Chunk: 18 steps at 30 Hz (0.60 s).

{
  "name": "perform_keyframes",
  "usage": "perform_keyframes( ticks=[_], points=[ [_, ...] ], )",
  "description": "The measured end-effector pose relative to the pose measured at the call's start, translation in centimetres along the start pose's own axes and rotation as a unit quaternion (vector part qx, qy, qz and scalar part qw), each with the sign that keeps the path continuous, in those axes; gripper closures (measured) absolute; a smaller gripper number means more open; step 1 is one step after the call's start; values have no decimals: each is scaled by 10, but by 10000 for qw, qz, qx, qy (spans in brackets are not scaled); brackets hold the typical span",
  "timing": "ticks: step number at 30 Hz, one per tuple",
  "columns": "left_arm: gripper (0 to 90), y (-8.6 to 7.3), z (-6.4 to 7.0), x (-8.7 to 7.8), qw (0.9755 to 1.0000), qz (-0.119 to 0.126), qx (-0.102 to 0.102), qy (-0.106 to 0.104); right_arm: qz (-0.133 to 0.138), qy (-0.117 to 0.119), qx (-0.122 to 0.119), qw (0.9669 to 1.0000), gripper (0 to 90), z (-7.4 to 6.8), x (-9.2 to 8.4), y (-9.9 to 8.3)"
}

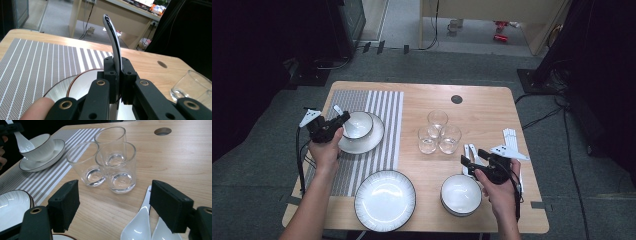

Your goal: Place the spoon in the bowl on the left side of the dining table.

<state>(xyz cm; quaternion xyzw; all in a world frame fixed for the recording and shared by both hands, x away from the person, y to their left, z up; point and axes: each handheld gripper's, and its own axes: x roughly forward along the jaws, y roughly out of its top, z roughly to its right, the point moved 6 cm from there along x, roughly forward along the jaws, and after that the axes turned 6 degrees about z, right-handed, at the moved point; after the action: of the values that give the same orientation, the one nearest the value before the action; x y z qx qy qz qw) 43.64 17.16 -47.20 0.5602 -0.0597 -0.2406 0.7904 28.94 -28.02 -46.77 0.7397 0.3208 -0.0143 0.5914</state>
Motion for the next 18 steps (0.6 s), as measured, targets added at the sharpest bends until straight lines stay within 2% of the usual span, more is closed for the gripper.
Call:
perform_keyframes(
  ticks=[7, 11, 16, 18],
  points=[
    [868, -8, -14, 0, 9995, -141, 46, 277, -20, -65, 48, 10000, 248, 6, -2, -3],
    [852, -12, -24, 0, 9987, -237, -34, 459, -73, -80, 57, 9999, 248, 8, -1, -7],
    [719, -11, -32, -1, 9977, -292, -179, 581, -82, -115, 84, 9999, 249, 11, -1, -8],
    [651, -11, -35, -1, 9968, -333, -231, 691, -82, -122, 103, 9998, 250, 12, -2, -8]
  ],
)
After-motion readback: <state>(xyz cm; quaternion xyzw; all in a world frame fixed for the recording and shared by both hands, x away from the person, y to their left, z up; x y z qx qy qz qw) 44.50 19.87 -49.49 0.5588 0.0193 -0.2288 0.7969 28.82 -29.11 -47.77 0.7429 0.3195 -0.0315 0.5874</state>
